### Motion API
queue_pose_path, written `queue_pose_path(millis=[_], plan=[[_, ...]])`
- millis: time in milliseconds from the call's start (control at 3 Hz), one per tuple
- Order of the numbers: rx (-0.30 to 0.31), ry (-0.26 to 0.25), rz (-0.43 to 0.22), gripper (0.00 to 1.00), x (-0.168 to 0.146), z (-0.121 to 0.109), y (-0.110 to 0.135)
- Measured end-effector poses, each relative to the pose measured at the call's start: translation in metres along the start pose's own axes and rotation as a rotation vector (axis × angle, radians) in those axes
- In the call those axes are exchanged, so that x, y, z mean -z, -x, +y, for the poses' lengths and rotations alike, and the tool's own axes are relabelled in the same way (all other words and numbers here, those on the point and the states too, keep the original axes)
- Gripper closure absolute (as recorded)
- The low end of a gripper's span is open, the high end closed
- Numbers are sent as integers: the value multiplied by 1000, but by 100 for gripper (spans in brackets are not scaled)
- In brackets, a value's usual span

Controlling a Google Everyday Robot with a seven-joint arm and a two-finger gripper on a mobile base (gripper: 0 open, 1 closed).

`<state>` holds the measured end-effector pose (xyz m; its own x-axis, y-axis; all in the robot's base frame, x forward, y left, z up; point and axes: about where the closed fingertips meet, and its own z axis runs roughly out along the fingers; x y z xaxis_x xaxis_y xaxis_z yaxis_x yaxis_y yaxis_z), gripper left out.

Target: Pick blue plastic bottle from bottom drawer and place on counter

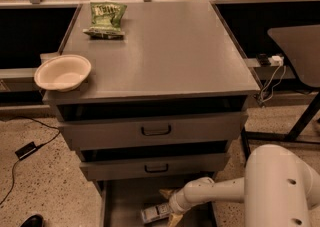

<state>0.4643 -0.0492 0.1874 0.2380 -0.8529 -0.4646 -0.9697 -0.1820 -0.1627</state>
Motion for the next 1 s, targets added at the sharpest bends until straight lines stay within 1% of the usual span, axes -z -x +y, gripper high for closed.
queue_pose_path(millis=[333,667,1000], plan=[[-27,-14,-28,14,-23,-3,-2],[-38,-10,-78,17,-54,-4,-17],[-50,0,-95,40,-71,-4,-29]])
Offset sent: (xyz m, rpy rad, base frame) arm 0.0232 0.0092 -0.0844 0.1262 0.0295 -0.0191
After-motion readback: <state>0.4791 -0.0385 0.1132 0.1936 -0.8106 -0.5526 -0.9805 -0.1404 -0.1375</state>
